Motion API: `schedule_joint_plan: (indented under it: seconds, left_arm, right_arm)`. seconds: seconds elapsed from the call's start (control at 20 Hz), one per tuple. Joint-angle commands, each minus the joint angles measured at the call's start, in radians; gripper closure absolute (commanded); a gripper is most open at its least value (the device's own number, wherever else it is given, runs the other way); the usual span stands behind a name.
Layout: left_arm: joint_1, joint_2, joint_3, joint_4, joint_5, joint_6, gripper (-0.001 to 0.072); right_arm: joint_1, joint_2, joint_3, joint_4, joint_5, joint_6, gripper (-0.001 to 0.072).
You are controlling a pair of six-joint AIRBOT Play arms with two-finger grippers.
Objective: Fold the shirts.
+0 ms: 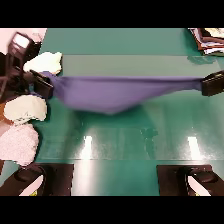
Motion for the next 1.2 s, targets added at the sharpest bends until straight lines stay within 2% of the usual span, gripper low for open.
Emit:
schedule_joint_plan:
  seconds: [0.0,0.15,0.35,0.55,0.75,0.9,1.05,1.15]
  left_arm:
    - [0.001,0.008,-0.063,0.087,0.083,0.001,0.0685]
    - [0.001,0.008,0.076,0.123,0.078,0.002,0.0685]
    - [0.001,0.008,0.375,0.124,0.022,0.009,0.0684]
    - [0.001,0.008,0.690,0.076,-0.152,0.009,0.0684]
    - [0.001,0.008,0.924,-0.105,-0.350,0.008,0.0684]
    - [0.001,-0.006,0.947,-0.288,-0.435,0.008,0.0685]
    - [0.001,-0.103,0.897,-0.309,-0.589,0.008,0.0685]
    - [0.001,-0.171,0.774,-0.311,-0.611,0.005,0.0684]
  right_arm:
    - [0.000,-0.032,-0.021,-0.037,-0.016,0.015,0.0700]
    - [0.000,-0.082,0.117,-0.039,-0.015,0.014,0.0700]
    - [0.000,-0.124,0.366,-0.038,-0.015,0.014,0.0700]
    - [0.000,-0.090,0.528,-0.039,-0.010,0.014,0.0700]
    - [0.000,-0.075,0.678,-0.041,0.109,0.014,0.0701]
    - [0.000,-0.163,0.798,-0.041,0.285,0.014,0.0701]
    - [0.000,-0.285,0.777,-0.040,0.383,0.014,0.0700]
    - [0.000,-0.371,0.687,-0.039,0.393,0.014,0.0701]
